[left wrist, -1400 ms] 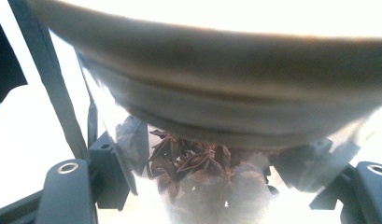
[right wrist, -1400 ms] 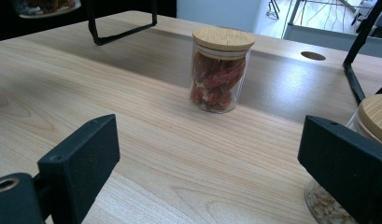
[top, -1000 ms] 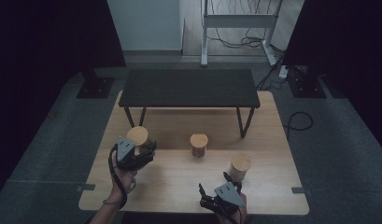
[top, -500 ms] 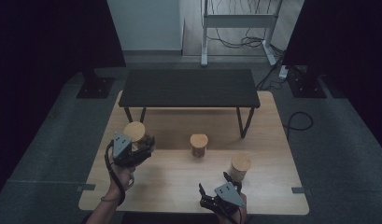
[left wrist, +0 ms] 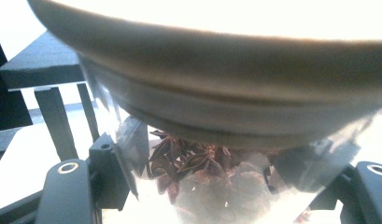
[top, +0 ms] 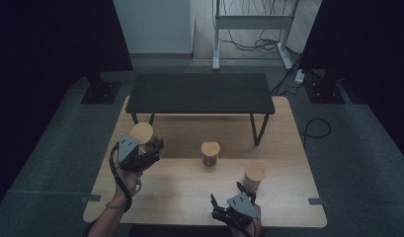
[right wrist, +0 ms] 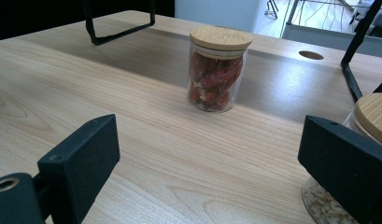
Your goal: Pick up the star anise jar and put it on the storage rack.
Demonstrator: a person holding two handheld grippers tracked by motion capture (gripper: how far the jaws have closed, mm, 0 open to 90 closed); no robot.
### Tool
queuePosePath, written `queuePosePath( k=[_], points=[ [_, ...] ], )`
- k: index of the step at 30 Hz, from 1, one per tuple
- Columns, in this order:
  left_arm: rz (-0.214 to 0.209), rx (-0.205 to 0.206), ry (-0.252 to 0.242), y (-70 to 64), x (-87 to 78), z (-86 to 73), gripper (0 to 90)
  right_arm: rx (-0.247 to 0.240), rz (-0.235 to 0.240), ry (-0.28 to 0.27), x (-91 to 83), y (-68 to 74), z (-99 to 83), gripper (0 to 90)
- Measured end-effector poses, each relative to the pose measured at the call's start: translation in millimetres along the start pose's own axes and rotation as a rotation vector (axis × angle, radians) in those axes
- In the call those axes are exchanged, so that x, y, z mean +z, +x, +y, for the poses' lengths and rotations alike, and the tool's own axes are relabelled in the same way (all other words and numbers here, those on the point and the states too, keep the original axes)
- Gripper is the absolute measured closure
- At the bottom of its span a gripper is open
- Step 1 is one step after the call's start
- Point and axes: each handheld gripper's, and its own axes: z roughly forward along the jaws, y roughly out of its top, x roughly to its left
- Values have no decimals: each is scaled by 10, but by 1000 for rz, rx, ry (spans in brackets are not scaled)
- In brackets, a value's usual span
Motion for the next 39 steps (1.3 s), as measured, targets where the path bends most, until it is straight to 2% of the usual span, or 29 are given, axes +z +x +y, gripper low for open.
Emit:
queuePosePath(
  k=[26,39],
  points=[
    [-3,35,-33,49,120,246,261,5,2,1,2,-6,0,51],
    [9,35,-62,85,188,372,261,3,10,2,3,0,0,50]
  ],
)
